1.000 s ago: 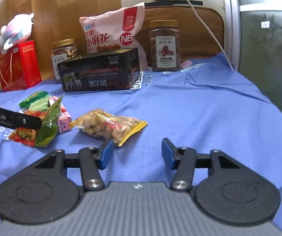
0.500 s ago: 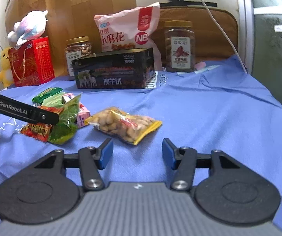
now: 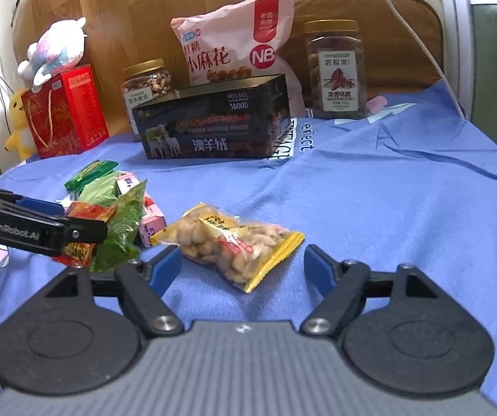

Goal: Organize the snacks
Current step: 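Close the right gripper on the peanut bag and lift it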

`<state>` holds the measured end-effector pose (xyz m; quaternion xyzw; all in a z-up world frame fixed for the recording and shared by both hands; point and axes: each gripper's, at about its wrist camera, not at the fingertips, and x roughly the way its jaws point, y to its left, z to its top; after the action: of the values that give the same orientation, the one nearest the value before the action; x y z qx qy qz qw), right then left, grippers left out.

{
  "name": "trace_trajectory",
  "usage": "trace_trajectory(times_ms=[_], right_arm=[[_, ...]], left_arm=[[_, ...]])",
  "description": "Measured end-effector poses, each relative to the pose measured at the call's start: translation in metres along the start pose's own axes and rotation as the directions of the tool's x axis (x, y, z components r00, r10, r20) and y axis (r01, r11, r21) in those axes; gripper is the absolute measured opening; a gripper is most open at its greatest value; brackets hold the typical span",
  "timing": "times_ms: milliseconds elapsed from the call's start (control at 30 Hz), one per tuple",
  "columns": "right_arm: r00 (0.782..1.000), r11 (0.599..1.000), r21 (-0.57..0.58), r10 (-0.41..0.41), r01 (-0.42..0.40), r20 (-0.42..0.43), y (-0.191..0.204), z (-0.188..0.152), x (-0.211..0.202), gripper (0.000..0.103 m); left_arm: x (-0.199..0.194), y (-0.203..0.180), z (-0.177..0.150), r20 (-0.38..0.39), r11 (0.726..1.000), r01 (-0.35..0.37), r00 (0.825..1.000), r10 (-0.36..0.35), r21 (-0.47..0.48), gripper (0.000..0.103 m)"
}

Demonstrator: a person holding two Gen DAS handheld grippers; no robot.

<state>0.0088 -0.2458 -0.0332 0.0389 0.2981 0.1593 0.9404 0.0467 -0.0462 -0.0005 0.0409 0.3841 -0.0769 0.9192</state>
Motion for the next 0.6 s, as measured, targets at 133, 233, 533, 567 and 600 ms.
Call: trace_trajectory(times_ms=[133, 233, 533, 567, 600], right_arm=[[1.0, 1.0, -0.001, 0.008, -0.008, -0.001, 0.0, 0.002, 0.003, 0.076], [1.0, 1.0, -0.018, 0.005, -0.005, -0.002, 0.0, 0.002, 0.003, 0.054], [1.0, 0.999, -0.043, -0.005, 0.006, 0.017, 0.005, -0.005, -0.007, 0.036], [1.0, 0.999, -0.036, -0.01, 0.011, 0.017, 0.004, -0.006, -0.009, 0.036], [1.0, 0.999, -0.03, -0.016, 0.016, 0.017, 0.002, -0.008, -0.012, 0.036]], left_arm=[[0.002, 0.003, 0.001, -0.001, 1.0, 0.001, 1.0, -0.001, -0.005, 0.092], [0.003, 0.005, 0.001, -0.001, 1.0, 0.001, 1.0, -0.001, -0.01, 0.093], [0.0, 0.012, 0.004, -0.003, 0.999, 0.024, 1.0, -0.024, -0.028, 0.084], [-0.005, 0.016, 0.007, 0.009, 0.998, 0.05, 0.999, -0.05, -0.043, 0.083], [-0.012, 0.021, 0.011, 0.038, 0.994, 0.088, 0.996, -0.086, -0.065, 0.083]])
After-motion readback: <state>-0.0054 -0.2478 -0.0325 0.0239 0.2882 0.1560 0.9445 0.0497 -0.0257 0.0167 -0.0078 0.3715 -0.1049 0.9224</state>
